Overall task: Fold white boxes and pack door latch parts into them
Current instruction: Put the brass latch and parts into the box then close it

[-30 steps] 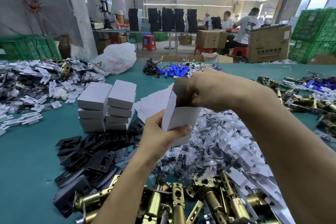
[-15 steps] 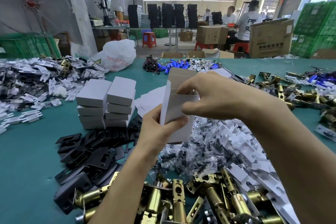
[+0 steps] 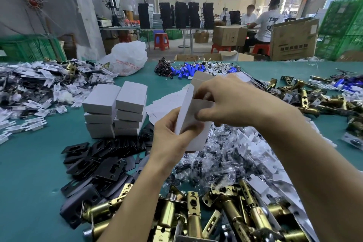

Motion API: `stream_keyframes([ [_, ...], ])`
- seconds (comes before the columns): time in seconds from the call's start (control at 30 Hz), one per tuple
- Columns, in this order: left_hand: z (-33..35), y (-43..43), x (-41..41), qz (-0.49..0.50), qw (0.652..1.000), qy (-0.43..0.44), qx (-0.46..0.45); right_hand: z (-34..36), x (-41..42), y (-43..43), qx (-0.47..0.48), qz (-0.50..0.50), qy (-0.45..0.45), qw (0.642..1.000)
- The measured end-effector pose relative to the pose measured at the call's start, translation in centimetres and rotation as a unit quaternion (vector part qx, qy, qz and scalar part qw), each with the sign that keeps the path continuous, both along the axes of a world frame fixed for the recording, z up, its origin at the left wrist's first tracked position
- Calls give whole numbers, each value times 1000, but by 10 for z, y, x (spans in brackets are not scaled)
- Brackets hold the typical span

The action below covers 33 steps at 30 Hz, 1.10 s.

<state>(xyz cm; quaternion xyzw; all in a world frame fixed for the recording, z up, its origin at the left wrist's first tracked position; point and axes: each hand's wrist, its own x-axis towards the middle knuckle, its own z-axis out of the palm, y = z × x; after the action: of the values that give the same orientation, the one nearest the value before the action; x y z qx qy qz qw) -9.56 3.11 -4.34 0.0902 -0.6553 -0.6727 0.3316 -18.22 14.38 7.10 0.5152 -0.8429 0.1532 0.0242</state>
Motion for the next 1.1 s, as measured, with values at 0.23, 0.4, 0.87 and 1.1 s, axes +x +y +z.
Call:
stream_keyframes([
  [0.23, -2, -2, -1, 16, 1000, 9, 6, -5, 4, -3, 7, 24, 0, 1000],
  [0.4, -2, -4, -1, 27, 999, 23, 12, -8, 3, -5, -2, 21, 24, 999],
  [0.87, -1, -5, 0, -9, 1000, -4, 16, 5, -16, -1, -5, 4, -227, 974],
  [1.1, -2, -6, 2, -36, 999, -6, 15, 20, -24, 4, 69, 38, -199, 977],
])
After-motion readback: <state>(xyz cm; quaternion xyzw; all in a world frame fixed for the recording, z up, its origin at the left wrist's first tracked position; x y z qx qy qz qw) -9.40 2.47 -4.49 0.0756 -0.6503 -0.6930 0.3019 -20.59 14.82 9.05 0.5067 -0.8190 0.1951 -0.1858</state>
